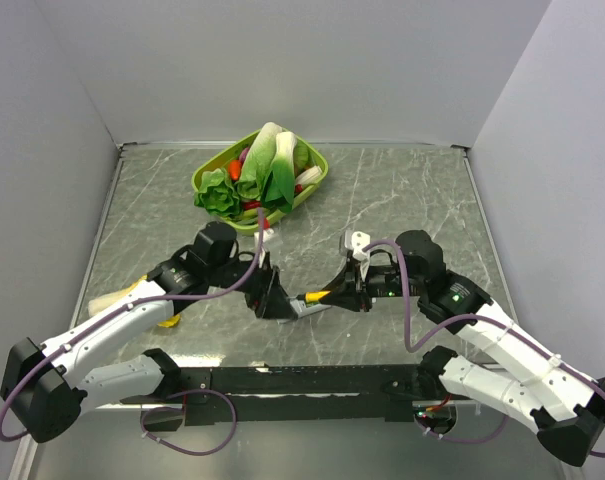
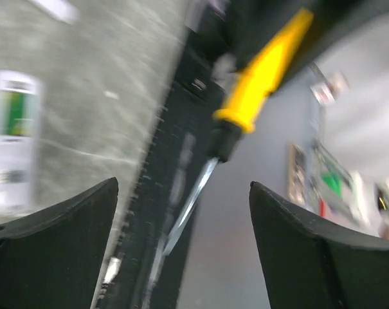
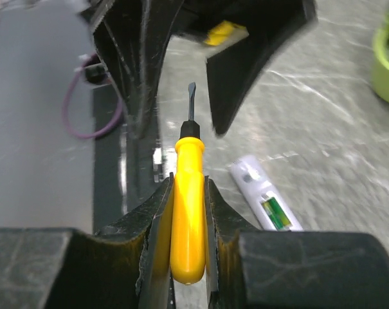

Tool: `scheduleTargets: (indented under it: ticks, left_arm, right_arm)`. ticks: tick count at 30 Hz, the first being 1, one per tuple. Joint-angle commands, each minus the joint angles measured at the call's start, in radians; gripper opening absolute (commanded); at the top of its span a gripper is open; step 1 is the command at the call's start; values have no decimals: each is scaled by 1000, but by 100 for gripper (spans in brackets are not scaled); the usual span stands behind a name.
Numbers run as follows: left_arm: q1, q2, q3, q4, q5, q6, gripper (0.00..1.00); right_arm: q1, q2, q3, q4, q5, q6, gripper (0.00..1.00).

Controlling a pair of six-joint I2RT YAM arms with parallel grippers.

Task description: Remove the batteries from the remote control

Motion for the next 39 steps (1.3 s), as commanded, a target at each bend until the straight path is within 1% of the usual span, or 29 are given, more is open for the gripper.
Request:
scheduleTargets:
  ticks: [1, 2, 3, 4, 5, 6, 8, 9, 10, 12, 13, 14, 15, 16, 18, 20, 22, 24, 25, 28, 31, 33, 37, 39]
  left_arm:
    - [114, -29, 39, 9, -180, -109, 87]
    - [138, -40, 33, 19, -197, -128, 88]
    - [158, -64, 27, 25, -250, -145, 87]
    - [177, -71, 16, 32, -272, -160, 86]
    - [182, -72, 19, 22, -295, -162, 86]
    - [182, -60, 20, 13, -312, -157, 86]
    - [180, -38, 8, 8, -335, -143, 85]
    - [180, -22, -4, 11, -346, -143, 84]
    - [179, -15, -36, 34, -398, -166, 84]
    - [180, -5, -79, 97, -409, -214, 85]
    - [179, 1, -129, 179, -406, -276, 85]
    - [179, 27, -150, 209, -410, -306, 84]
    - [180, 47, -165, 235, -418, -329, 83]
    - [171, 69, -188, 259, -430, -352, 82]
    - [166, 150, -199, 296, -436, -355, 79]
    - [146, 213, -199, 307, -438, -334, 77]
    - [111, 224, -214, 336, -435, -317, 77]
    - [79, 210, -223, 368, -450, -303, 79]
    - [44, 204, -226, 365, -465, -295, 81]
    - [2, 189, -237, 358, -544, -283, 84]
    - [-7, 221, -239, 341, -565, -289, 83]
    - [-7, 251, -248, 345, -570, -312, 82]
    - [-10, 276, -291, 434, -519, -361, 79]
    - [-16, 288, -302, 471, -518, -375, 78]
  right_arm:
    - [-6, -62, 51, -103, 241, 85, 0]
    - [-5, -71, 60, -132, 342, 102, 0]
    - [-5, -86, 68, -168, 370, 131, 0]
    - [-5, -89, 87, -229, 405, 143, 0]
    - [-3, -80, 101, -269, 477, 143, 0]
    - [-5, -70, 117, -306, 513, 195, 0]
    - [-3, -36, 149, -396, 561, 218, 0]
    - [-3, -25, 151, -412, 590, 246, 0]
    - [-3, -20, 143, -424, 582, 254, 0]
    - [-5, -28, 84, -388, 514, 275, 0]
    - [-5, -40, 51, -356, 486, 292, 0]
    - [-3, -60, 19, -278, 455, 312, 0]
    - [-5, -66, -36, -257, 452, 361, 0]
    - [-5, -57, -46, -257, 485, 394, 0]
    - [-3, 8, -31, -318, 559, 485, 0]
    - [-5, 71, -15, -343, 573, 536, 0]
    - [-5, 99, -9, -343, 556, 554, 0]
    - [-5, 130, -9, -341, 561, 573, 0]
    - [-3, 137, -7, -346, 576, 579, 0]
    - [-5, 162, -10, -338, 590, 593, 0]
    - [-5, 196, -6, -332, 556, 591, 0]
    - [-5, 225, 9, -354, 585, 579, 0]
    - [-25, 230, 14, -354, 601, 568, 0]
    - [-37, 234, 22, -354, 611, 564, 0]
